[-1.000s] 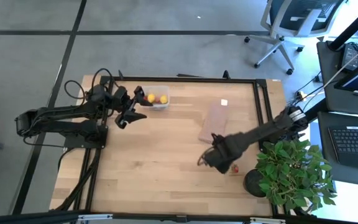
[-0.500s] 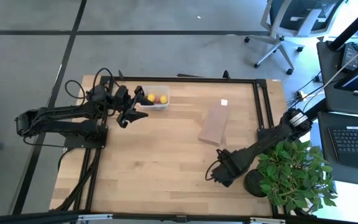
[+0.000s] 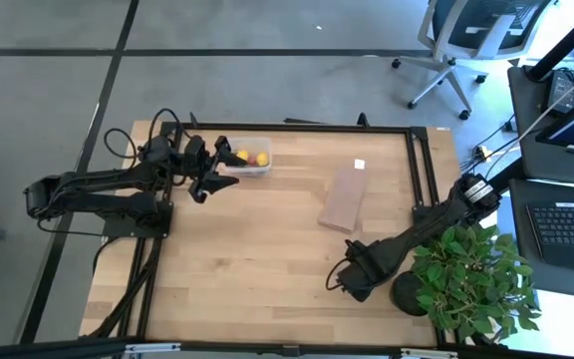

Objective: Pick and placing Produce into tupperware
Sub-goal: Put the strawberry into the transparent bin

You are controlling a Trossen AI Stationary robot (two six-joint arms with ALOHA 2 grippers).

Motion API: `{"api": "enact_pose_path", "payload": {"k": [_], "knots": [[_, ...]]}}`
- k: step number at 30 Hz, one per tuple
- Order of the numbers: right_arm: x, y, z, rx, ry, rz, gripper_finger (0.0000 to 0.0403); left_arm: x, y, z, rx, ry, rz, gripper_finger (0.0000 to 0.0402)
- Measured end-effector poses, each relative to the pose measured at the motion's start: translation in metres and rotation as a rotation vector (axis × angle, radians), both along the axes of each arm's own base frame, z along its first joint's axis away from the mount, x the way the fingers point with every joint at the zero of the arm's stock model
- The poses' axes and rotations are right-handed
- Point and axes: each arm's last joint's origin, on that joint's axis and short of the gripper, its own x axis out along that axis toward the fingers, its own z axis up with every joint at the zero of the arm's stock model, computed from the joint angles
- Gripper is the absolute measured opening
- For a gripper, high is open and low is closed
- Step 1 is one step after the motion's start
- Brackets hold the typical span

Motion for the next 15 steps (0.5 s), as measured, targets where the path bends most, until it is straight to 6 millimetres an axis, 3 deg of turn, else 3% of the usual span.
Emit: {"api": "enact_pose_path", "payload": {"k": [7,15], "knots": [[-0.003,-0.004,0.0,-0.076,0.01,-0.019,0.0329,0.0,0.0,0.0,-0.002,-0.001,0.009,0.0254],[-0.01,-0.002,-0.011,-0.066,0.02,-0.035,0.0335,0.0,0.001,0.0,-0.009,-0.003,0.025,0.0254]]}}
